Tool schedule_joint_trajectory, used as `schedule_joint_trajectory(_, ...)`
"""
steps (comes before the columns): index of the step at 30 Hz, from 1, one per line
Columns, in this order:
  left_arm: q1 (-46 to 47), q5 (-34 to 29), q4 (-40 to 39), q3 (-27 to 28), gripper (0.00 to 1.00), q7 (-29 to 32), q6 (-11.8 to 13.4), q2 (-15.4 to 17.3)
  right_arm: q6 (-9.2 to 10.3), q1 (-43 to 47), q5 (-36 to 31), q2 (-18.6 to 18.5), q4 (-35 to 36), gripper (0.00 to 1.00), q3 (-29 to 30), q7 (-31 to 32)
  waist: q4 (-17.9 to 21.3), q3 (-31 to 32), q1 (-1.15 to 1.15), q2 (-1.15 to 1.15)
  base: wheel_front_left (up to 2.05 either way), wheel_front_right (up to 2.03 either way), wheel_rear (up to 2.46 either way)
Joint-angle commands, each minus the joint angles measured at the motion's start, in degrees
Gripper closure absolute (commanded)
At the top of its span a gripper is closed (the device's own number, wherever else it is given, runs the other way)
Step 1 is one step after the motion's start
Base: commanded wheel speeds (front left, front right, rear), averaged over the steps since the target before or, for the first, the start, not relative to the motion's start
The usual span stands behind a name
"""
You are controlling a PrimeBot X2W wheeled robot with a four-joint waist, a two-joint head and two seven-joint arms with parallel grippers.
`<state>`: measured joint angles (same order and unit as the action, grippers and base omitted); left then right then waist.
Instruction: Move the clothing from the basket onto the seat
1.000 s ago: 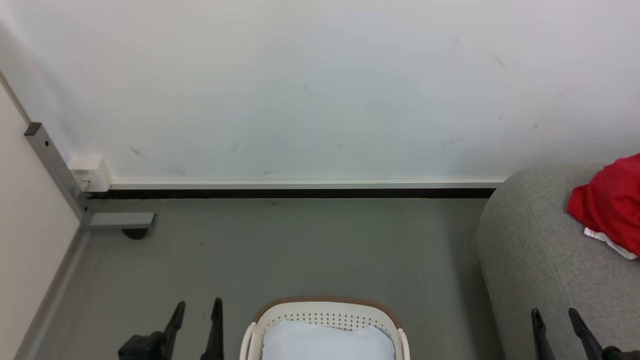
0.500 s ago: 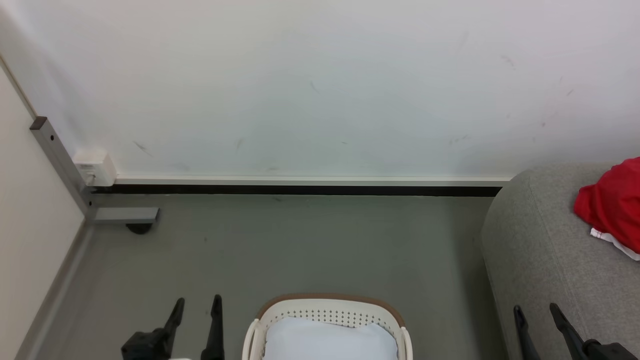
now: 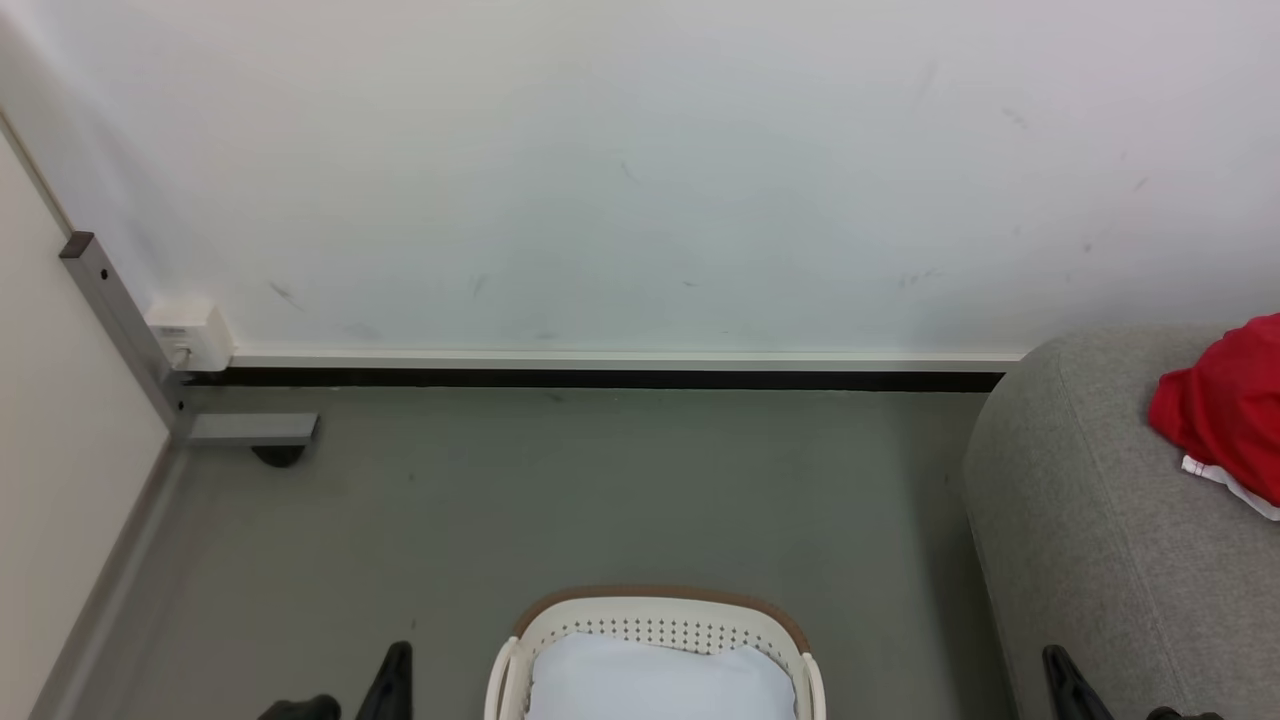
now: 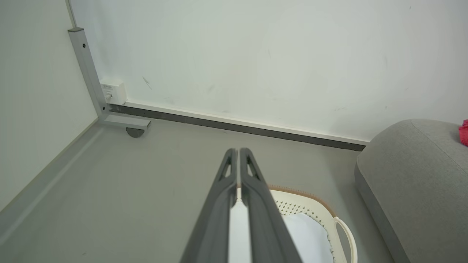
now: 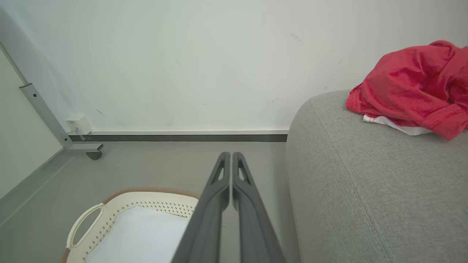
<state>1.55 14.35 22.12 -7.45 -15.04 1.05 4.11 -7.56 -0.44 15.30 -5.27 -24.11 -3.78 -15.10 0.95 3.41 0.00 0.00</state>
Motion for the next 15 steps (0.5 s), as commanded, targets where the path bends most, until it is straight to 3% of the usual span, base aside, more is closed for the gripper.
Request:
schedule_joint_trajectory(1,0.8,1.4,-0.3,0.6,1.0,0.6,-0.2,0.0,0.0,-0.6,1.5,-0.1,0.5,1.0,0.4,0.5,0.0,0.0,0.0,0.0,0.0,0.0,0.0)
schedule_joint_trajectory(15,1.5,15.8,-1.9,3.1,1.0,4.5,-1.7,-0.2,0.02,-1.6,15.6,0.4,2.5,1.0,2.2,4.5,-0.1,-0.4,0.0,0.0,0.0,0.0,0.0)
